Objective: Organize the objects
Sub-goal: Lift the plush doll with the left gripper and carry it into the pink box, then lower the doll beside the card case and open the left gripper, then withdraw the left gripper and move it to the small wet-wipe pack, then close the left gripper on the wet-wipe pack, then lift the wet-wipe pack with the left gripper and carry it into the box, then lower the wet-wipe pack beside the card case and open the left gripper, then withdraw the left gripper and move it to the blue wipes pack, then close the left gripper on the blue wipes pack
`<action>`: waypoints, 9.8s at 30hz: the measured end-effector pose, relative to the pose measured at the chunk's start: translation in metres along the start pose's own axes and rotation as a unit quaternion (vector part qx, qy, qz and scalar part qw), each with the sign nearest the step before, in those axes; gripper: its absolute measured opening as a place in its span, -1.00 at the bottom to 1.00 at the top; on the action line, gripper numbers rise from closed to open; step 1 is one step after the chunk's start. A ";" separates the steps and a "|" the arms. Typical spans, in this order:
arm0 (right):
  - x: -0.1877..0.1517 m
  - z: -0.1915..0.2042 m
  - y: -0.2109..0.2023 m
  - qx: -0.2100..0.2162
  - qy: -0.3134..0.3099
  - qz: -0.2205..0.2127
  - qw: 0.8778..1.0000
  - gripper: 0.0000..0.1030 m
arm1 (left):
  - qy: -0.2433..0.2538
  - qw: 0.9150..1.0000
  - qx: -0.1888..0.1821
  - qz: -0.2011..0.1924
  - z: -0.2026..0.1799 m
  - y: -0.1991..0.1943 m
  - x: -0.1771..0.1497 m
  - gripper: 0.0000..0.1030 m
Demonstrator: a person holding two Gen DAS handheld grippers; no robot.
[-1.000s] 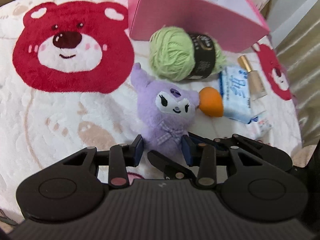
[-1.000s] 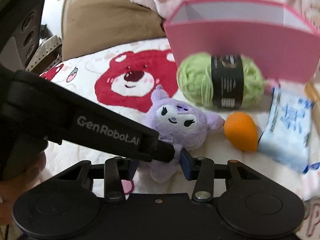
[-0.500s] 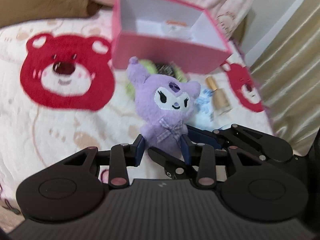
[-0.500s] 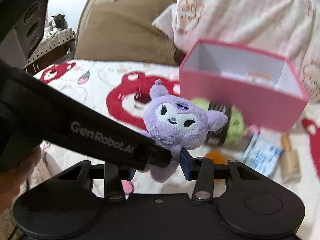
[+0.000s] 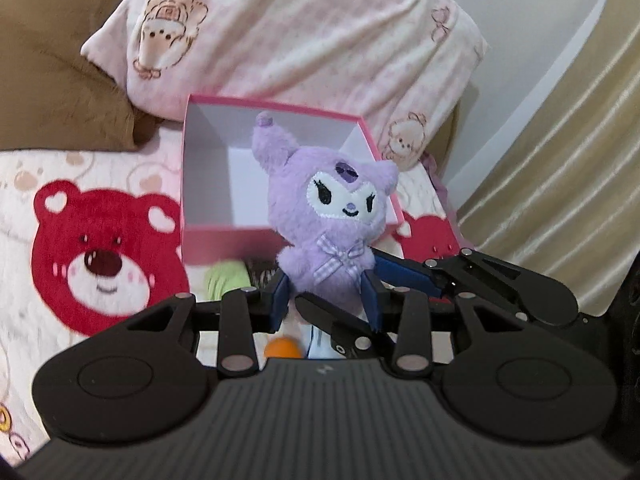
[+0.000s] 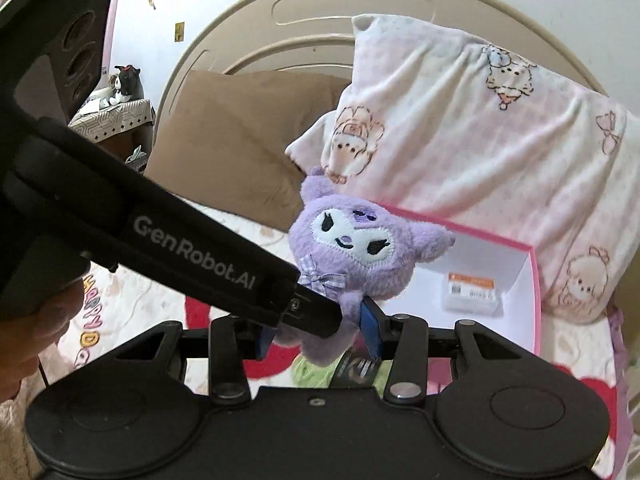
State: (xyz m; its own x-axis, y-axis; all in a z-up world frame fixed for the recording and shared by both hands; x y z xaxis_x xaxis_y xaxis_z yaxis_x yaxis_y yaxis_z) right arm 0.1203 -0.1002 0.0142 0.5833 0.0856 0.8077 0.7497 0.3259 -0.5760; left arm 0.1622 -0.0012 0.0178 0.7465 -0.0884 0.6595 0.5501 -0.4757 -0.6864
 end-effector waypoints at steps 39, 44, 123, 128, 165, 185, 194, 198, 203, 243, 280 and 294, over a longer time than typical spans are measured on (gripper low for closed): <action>0.028 -0.131 0.242 -0.008 0.055 0.189 0.980 -0.06 | -0.177 0.979 0.034 0.098 0.110 0.249 0.073 -0.31; 0.019 -0.140 0.244 -0.018 0.085 0.197 0.977 0.04 | -0.190 0.975 0.041 0.105 0.111 0.257 0.069 -0.29; -0.198 -0.166 0.003 -0.016 0.160 0.256 0.953 0.78 | -0.031 0.993 -0.027 0.108 -0.084 0.179 -0.150 0.28; -0.203 -0.166 0.014 -0.024 0.162 0.267 0.950 0.78 | -0.077 0.990 -0.049 0.108 -0.073 0.195 -0.162 -0.03; -0.166 -0.111 -0.052 -0.033 0.063 0.095 0.993 0.44 | -0.032 0.996 -0.077 0.035 -0.105 0.107 -0.125 -0.49; -0.086 -0.089 -0.024 -0.010 0.031 0.027 0.999 0.42 | 0.051 0.999 -0.011 0.017 -0.073 0.061 -0.028 -0.48; -0.027 -0.103 0.038 0.003 0.060 0.034 0.998 0.38 | 0.044 0.998 0.014 0.037 -0.026 0.088 0.041 -0.48; -0.014 -0.117 0.073 -0.007 0.075 0.054 0.996 0.38 | 0.037 0.998 0.017 0.056 -0.004 0.123 0.060 -0.41; -0.009 -0.143 0.131 -0.026 0.086 0.119 0.989 0.37 | 0.001 0.995 0.002 0.098 0.027 0.184 0.072 -0.41; 0.018 -0.139 0.039 -0.027 0.101 0.165 0.981 0.34 | 0.025 0.989 0.008 0.147 -0.012 0.123 0.077 0.18; -0.116 -0.097 -0.001 -0.032 0.158 0.134 0.978 0.41 | 0.052 0.994 -0.011 0.100 -0.024 0.137 -0.076 0.16; -0.164 -0.112 0.073 -0.083 0.190 0.183 0.961 0.42 | 0.127 0.987 0.038 0.091 -0.032 0.195 -0.097 -0.25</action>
State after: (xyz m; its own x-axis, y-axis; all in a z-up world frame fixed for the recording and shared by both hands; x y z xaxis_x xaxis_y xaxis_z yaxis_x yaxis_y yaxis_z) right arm 0.1143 -0.1960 -0.1743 0.8662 -0.1944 0.4604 0.4930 0.1814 -0.8509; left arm 0.1851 -0.1130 -0.1700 0.7223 -0.3882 0.5724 0.4493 -0.3657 -0.8151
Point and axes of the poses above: each gripper's, at about its wrist camera, not at the fingertips, and y roughly the way its jaws point, z to its left, x to its top, the point moved 4 cm from there along y, roughly the way its jaws point, and after that the axes turned 11 degrees about y, right-handed, at the moved point
